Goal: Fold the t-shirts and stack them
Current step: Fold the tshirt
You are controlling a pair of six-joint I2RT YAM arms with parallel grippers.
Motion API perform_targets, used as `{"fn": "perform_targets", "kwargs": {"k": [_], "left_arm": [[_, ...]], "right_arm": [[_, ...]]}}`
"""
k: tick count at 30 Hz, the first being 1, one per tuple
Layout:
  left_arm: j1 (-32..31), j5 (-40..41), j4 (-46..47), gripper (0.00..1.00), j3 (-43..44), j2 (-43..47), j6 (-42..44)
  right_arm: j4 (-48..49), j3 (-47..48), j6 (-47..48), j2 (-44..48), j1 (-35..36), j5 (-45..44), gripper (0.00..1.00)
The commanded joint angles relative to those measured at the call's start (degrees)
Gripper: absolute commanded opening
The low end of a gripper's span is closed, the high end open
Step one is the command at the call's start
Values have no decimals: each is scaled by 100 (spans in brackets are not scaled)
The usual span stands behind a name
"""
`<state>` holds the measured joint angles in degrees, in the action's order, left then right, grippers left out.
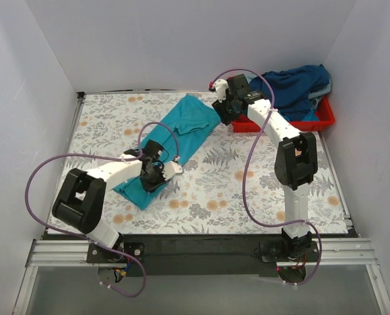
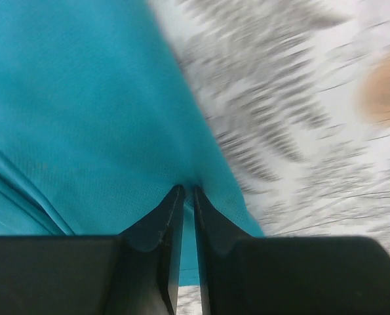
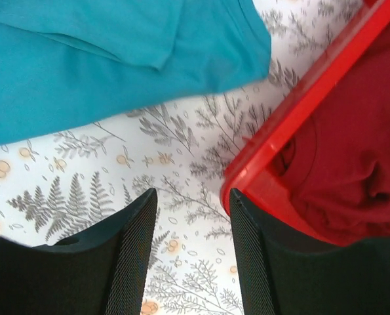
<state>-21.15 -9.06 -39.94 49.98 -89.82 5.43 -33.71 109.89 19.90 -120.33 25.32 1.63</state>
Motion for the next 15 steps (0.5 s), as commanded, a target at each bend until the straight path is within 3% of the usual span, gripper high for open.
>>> {"fn": "perform_targets", "kwargs": {"k": [1,3,7,11,15], "left_arm": [[-1290,-577,-601,11,-226,-255,-882],[-2029,-946,-620,11,221,-430,-1419],[-2691,-1562,-646,12,1407,-940,-1957],[-2772,-2362,-620,17,2577,-1134,-2484],[-2334,-2817,-226,17,2711,-459,-2695]], "right_arm": [[-355,-116,-144,458,-212,505,54],[-452,-151,-127,458,-282,584,54],[-557,-187,-153,423,-344,733,53],[-662,-169,-153,362,-352,917,52],[-751,-230,-197,300,-335,1181,50]]}}
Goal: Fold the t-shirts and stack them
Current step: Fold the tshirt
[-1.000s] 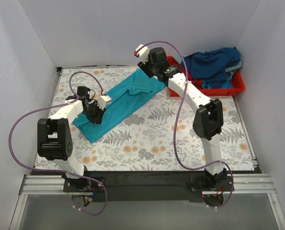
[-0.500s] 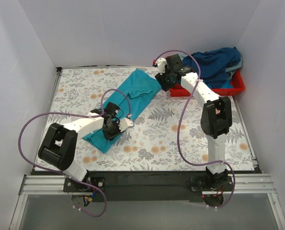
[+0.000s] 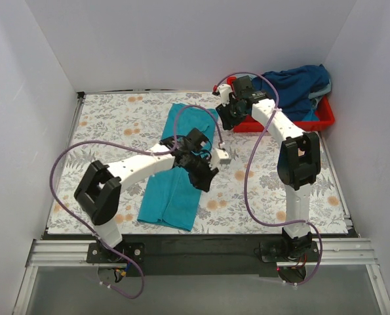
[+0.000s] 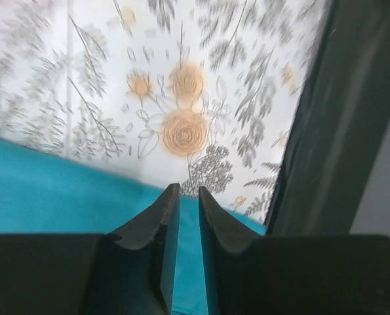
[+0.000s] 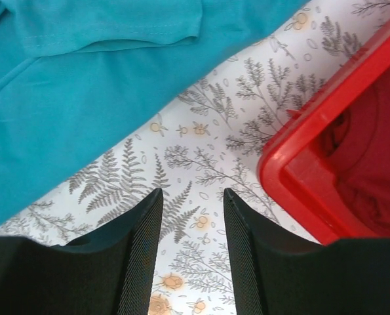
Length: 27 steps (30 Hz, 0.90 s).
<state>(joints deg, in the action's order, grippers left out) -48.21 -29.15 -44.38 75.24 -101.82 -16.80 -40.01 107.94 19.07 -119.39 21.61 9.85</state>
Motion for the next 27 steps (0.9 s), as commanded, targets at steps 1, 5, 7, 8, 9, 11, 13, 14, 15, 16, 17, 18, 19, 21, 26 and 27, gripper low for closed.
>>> {"fn": "perform_targets", "kwargs": {"k": [1,5,7,8,9,11,13,14,15,16,17,18,19,21,26,27], "left_arm": [[834,-969,498,17,27,1038,-613],[2094,-1331,957,16,-290,1366,-930],[2655,-1085,1282,16,-335,1314,-1167],[2798,-1006,1370,14,-239,1114,-1290],[2956,-936,1423,11,-116,920,-1378],[3317,-734,1459,9,200,168,-1773],[3457,-619,1117,0,1068,-415,-1915],[3493,-619,1011,0,1393,-739,-1950],[3519,-549,1019,0,1797,-1169,-2055],[3520,-400,1089,0,1984,-1391,-2143],[3537,-260,1116,0,2151,-1567,-2213],[3546,-189,1290,0,2370,-1865,-2249],[3546,-110,1405,0,2433,-1981,-2301],[3564,14,1650,0,2565,-2218,-2389],[3607,461,1854,0,2891,-2939,-2600],[3642,654,1863,0,2908,-3001,-2714]], "right_arm": [[-139,-36,-149,197,45,395,48],[-139,8,-395,57,186,632,43],[-130,69,-518,-31,318,633,41],[-130,95,-562,-66,361,633,41],[-139,122,-597,-127,423,659,41],[-139,175,-676,-189,476,633,40],[-147,210,-712,-303,538,615,39],[-139,227,-729,-356,555,554,38],[-130,245,-747,-435,590,527,35],[-121,254,-756,-488,608,501,34],[-121,289,-790,-541,617,431,32],[-112,324,-817,-628,634,396,30],[-112,359,-835,-673,643,360,29],[-112,456,-852,-778,643,299,28],[-112,482,-773,-875,661,281,28],[-104,482,-765,-875,652,264,27]]}}
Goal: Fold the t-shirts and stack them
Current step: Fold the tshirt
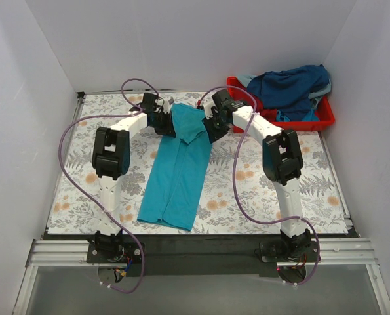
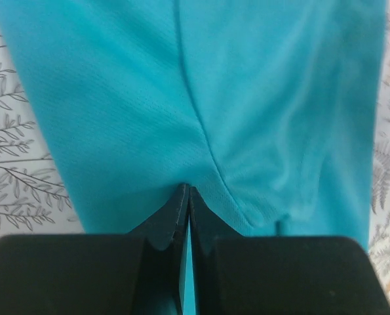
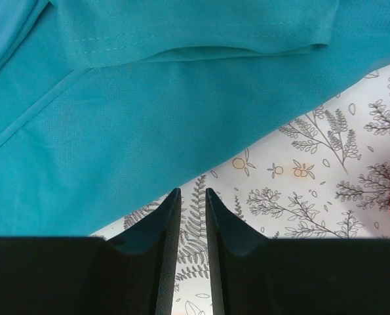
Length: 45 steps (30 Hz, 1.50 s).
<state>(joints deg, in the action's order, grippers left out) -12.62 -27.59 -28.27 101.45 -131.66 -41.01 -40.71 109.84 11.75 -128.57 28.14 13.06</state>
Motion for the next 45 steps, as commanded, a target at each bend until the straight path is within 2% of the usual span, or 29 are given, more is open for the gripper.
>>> {"fn": "perform_targets", "kwargs": {"k": [1,6,13,18,19,22,26,29,35,45], "left_arm": [[180,570,261,0,279,-88,-345],[524,852,366,0,-90,-9,-802],[612,26,559,0,-573,728,-794],[612,-150,516,8,-1021,1615,-426],[612,-141,516,11,-1352,1973,-364],[612,8,314,11,-1924,2441,-144],[612,97,-55,11,-2391,2609,23],[612,61,-38,11,-2673,2584,32],[612,193,41,10,-2657,2171,-38],[612,80,173,9,-1981,1134,-319]], "right_arm": [[-34,275,-6,34,-2,-119,27],[-16,327,91,17,-1,-199,27],[-51,670,161,-80,60,302,28],[-34,600,161,16,420,504,29],[-34,556,161,34,472,574,28],[-34,433,187,8,675,584,29],[-25,450,205,-202,868,540,29],[19,555,188,-404,938,514,29],[72,714,214,-774,930,233,29],[247,486,91,-880,517,-102,28]]}}
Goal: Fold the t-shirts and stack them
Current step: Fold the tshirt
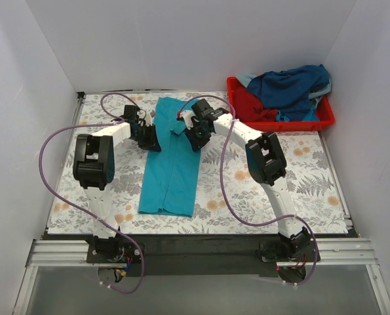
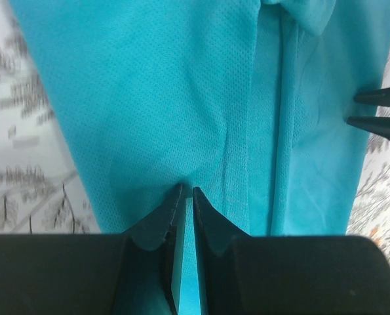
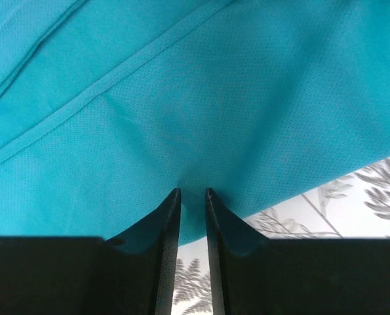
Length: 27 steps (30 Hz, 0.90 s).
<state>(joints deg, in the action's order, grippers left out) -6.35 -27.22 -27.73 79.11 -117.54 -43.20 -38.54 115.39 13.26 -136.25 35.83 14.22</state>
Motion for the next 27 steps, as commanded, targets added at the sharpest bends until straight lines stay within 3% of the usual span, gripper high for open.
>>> {"fn": "perform_targets", "kwargs": {"k": [1,9,27], "left_arm": [[-15,7,144,9,376,-340,-136],[-77,-380,215,9,983,-841,-496],[-174,-740,83,8,1282,-850,-901]], "right_arm": [[31,-78,-34,-113,-296,-226,28],[23,202,230,-253,-647,-437,30],[-39,528,406,-201,-824,-596,34]]}}
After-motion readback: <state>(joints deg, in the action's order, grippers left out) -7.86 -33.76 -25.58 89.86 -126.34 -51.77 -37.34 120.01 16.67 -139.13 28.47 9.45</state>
